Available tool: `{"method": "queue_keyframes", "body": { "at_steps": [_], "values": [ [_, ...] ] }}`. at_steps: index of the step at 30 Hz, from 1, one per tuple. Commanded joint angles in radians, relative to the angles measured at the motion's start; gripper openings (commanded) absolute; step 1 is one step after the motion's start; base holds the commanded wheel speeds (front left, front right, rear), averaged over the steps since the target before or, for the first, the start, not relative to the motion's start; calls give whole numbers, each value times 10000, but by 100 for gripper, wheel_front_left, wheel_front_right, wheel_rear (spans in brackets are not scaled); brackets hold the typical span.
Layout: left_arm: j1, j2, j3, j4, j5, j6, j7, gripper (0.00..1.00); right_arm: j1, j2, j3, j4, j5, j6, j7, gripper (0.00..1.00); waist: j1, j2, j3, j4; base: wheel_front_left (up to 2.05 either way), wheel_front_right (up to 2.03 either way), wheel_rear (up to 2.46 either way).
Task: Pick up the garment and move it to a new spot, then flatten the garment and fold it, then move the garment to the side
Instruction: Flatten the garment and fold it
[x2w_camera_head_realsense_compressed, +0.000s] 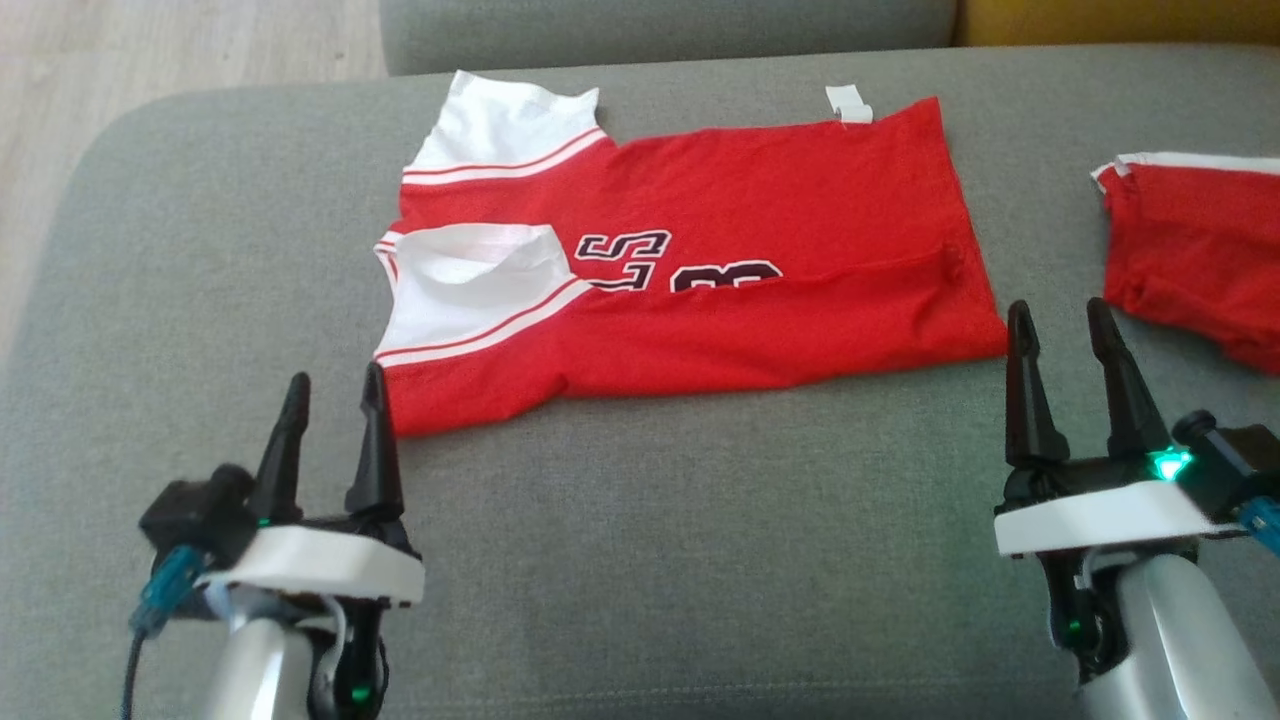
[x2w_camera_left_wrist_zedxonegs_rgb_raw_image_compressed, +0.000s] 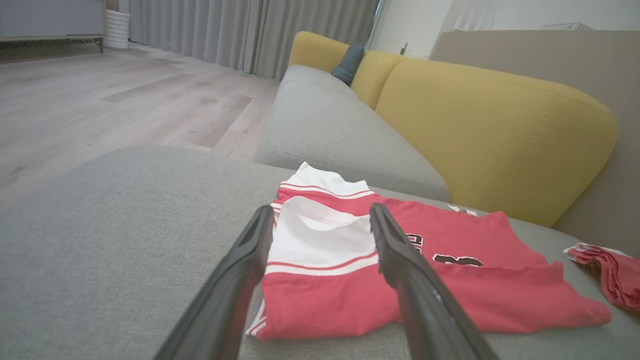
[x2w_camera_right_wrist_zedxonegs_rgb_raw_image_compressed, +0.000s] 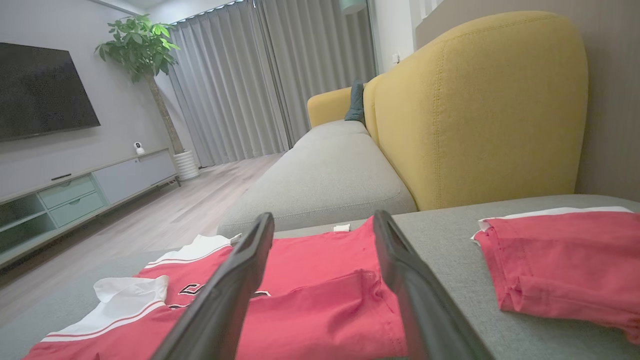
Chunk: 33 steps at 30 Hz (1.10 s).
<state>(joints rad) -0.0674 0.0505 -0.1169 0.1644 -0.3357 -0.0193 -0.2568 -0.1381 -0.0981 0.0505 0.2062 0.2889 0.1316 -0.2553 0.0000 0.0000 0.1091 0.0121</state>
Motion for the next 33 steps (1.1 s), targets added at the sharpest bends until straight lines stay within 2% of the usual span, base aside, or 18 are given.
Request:
{"method": "queue_keyframes", "body": {
  "at_steps": [1, 8, 11, 17, 26, 33],
  "values": [
    [-667, 2, 203, -57, 137, -74, -49, 100, -335, 13, 173, -393, -86, -9, -64, 100, 0, 0, 100, -79, 0, 0, 0],
    [-1522, 41, -250, 2624, 594, 18, 120, 100, -767, -172, 251, -305, -111, -9, -64, 100, 0, 0, 480, -438, 0, 0, 0],
    [-1939, 160, -207, 3729, 786, 440, 460, 100, -876, -247, 236, -243, -73, -9, -64, 100, 0, 0, 604, -527, 0, 0, 0],
    [-2522, 248, 8, 4780, 808, 855, 335, 100, -1007, -262, 226, -122, -26, -9, -61, 100, 0, 0, 765, -666, 0, 0, 0],
    [-3128, 340, 121, 5820, 727, 894, 100, 100, -1117, -302, 255, -47, 7, -9, -60, 100, 0, 0, 904, -763, 0, 0, 0],
    [-3761, 401, -188, 6858, 756, 581, 587, 100, -1297, -351, 142, 22, -68, -9, 185, 100, 0, 0, 1035, -785, 0, 0, 0]
  ]
}}
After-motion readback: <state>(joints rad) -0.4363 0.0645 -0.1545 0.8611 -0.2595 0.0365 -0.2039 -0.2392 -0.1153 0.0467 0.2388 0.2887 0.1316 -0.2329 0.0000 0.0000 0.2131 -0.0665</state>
